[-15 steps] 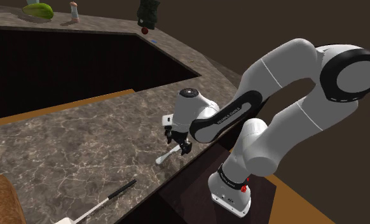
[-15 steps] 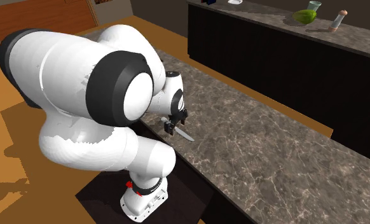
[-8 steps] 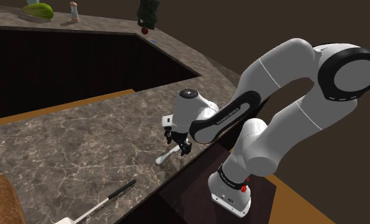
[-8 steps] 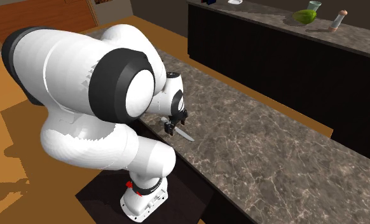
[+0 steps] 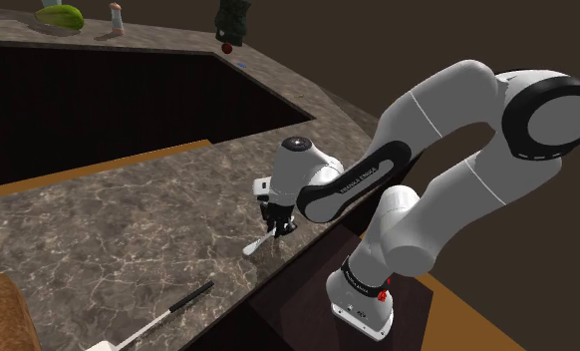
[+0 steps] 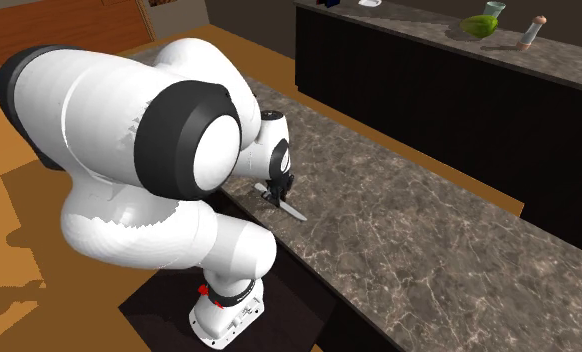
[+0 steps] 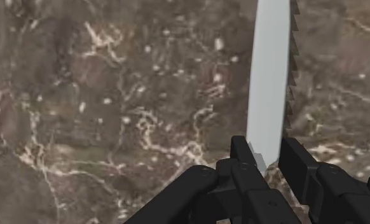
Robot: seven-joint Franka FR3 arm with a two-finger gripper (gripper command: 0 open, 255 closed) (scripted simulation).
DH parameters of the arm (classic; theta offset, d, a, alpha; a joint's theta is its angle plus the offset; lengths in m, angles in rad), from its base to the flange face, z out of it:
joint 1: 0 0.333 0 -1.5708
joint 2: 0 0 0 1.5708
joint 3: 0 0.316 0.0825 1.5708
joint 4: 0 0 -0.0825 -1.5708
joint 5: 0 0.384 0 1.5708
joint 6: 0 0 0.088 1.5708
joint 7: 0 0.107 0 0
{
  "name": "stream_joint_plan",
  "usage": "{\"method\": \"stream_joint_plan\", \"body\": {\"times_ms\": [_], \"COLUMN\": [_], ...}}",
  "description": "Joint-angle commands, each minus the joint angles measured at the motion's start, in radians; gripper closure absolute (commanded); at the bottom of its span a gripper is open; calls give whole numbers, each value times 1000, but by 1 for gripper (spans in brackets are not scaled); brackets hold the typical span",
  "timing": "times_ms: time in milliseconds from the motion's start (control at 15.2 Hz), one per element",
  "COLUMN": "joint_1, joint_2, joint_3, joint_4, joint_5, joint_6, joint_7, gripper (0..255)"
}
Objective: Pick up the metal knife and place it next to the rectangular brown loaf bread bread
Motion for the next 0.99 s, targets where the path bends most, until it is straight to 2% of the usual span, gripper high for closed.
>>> {"method": "stream_joint_plan", "body": {"times_ms": [0,66,924], "joint_1": [-3,1,17], "joint_2": [0,20,-228], "joint_3": [-2,3,8], "joint_4": [-8,-7,41], "joint_5": [-2,0,36], "joint_6": [-8,10,-286], "joint_7": [-2,7,-22], "gripper": [255,255,255]}}
